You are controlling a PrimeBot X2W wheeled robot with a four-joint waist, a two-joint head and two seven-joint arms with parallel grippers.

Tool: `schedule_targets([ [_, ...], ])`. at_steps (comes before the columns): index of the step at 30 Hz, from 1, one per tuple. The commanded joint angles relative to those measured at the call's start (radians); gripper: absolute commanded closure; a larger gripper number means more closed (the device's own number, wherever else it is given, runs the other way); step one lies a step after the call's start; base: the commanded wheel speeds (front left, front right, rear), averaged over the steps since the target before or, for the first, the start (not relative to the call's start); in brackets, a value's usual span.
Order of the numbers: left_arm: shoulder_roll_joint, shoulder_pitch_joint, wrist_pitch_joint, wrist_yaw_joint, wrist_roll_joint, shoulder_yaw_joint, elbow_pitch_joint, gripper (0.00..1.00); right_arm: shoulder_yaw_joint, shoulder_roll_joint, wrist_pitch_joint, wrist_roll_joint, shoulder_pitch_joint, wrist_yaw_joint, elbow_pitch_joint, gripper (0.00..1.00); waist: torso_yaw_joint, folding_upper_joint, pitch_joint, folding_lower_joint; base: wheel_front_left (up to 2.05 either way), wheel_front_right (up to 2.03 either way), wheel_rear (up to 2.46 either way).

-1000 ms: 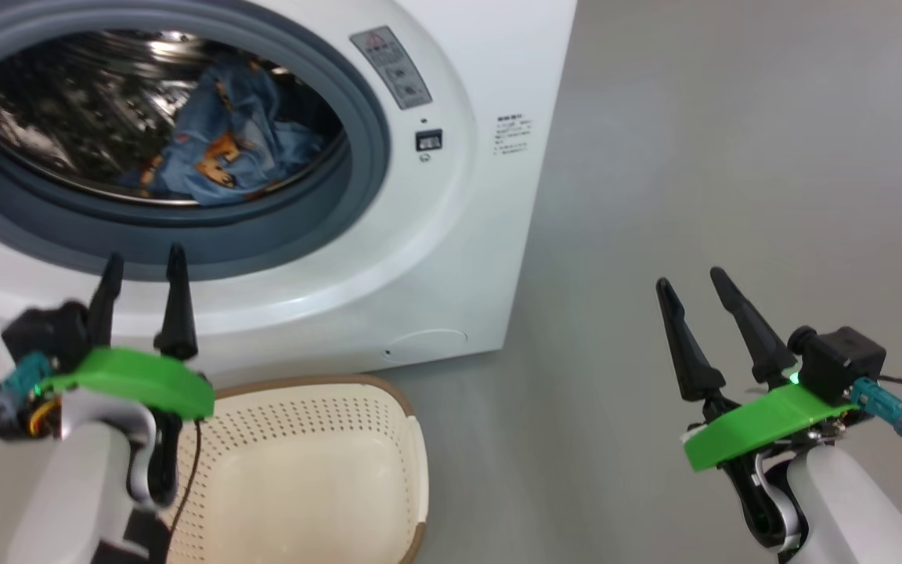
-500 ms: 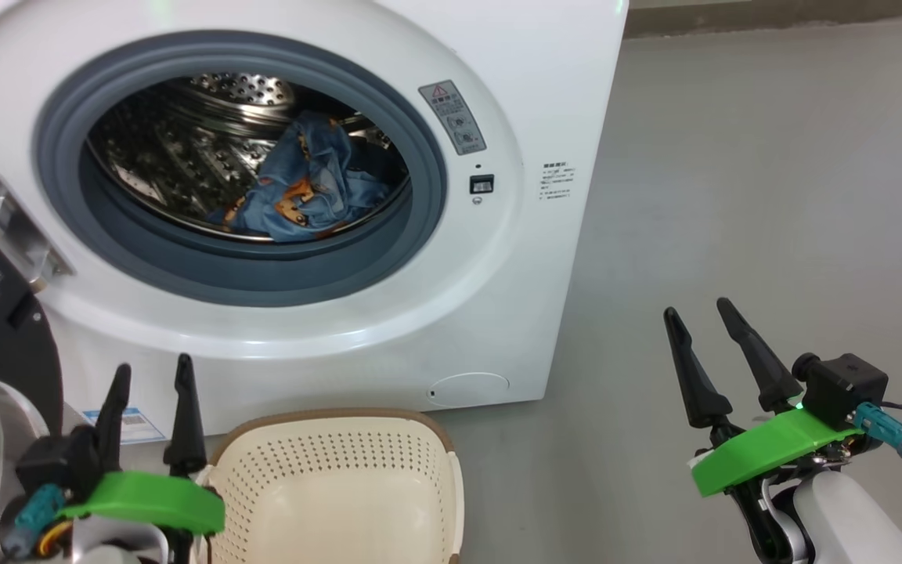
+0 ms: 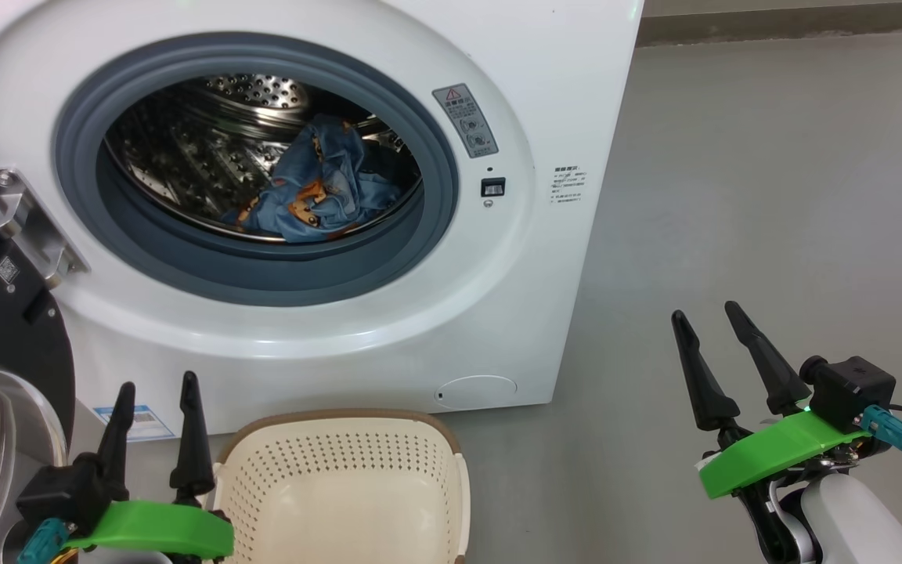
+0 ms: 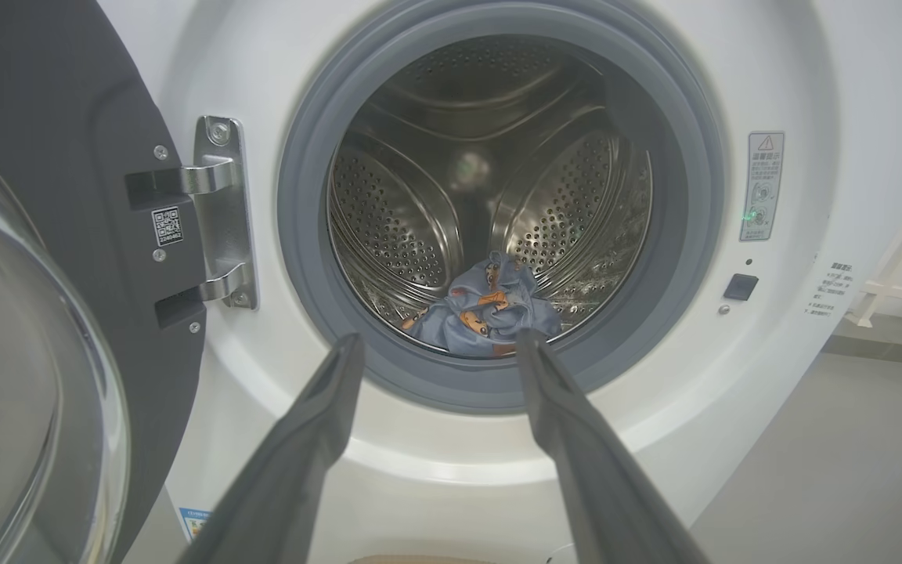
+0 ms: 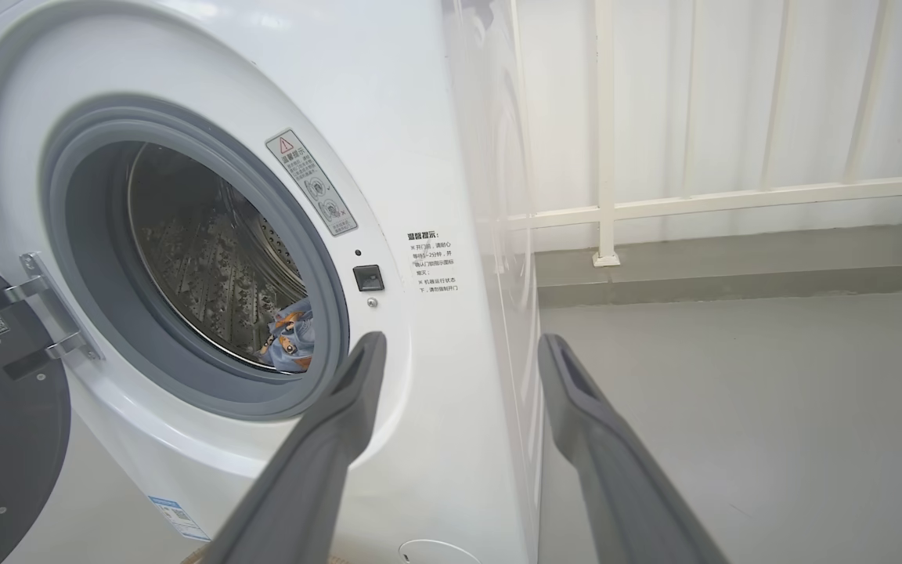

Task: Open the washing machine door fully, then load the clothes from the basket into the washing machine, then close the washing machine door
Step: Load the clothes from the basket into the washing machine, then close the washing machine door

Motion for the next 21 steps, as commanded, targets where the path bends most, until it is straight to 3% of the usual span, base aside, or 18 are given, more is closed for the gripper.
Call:
schedule_targets([
  [1, 0.013, -0.008, -0.006, 0.010, 0.008, 0.036, -0.032, 0.00, 0.015, -0.008, -0.008, 0.010, -0.006, 0.005, -0.026, 0.00, -0.001, 0.0000, 0.000, 0.0000, 0.00, 0.00, 0.00],
  [21, 0.027, 0.003, 0.000, 0.012, -0.004, 0.025, -0.015, 0.00, 0.023, -0.010, -0.008, 0.012, -0.008, 0.005, -0.021, 0.00, -0.013, 0.0000, -0.009, 0.0000, 0.00, 0.00, 0.00],
])
